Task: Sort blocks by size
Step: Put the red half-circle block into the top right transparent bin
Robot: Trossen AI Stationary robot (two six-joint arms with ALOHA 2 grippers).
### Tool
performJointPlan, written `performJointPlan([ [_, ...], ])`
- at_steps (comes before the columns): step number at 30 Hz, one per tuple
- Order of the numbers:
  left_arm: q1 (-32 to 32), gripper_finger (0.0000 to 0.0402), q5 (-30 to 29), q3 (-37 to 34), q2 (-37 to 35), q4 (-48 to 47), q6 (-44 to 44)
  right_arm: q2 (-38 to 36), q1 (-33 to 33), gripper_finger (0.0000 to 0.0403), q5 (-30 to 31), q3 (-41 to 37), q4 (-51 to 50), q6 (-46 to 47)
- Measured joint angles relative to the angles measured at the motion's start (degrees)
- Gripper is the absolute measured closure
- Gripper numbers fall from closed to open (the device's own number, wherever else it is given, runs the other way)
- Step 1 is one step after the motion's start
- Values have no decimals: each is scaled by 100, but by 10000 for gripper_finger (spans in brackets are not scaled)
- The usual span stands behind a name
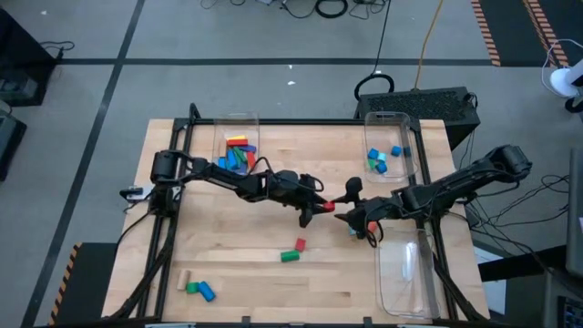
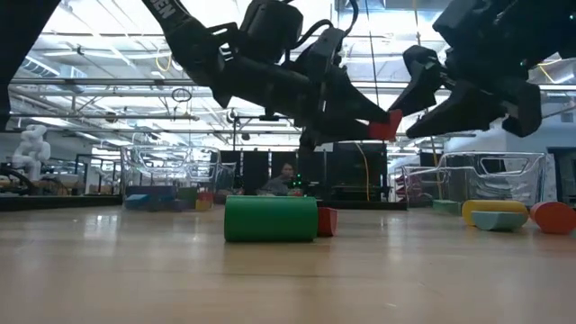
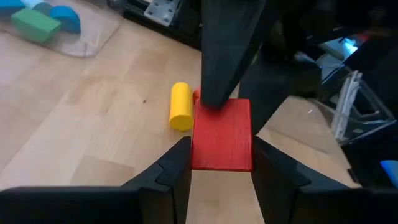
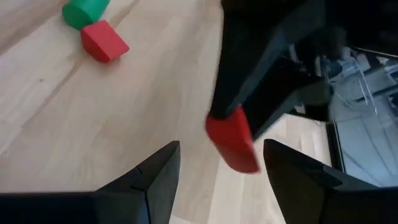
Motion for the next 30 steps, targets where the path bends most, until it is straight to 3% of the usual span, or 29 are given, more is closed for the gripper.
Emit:
performJointPlan([
  [9,11,265,194,0,0,141,-10,403,-1,204,11,4,690,-366],
  [19,14,265,337,0,2,146,-399,448,2,311,301,4,698,-405],
  [22,17,242,400,0,2,154,-498,450,6,338,350,4,694,-399],
  [27,11,182,475,0,2,135,-429,378,-4,341,524,4,726,140],
  [30,15,159,619,0,2,103,-269,206,-12,339,1220,4,659,794],
])
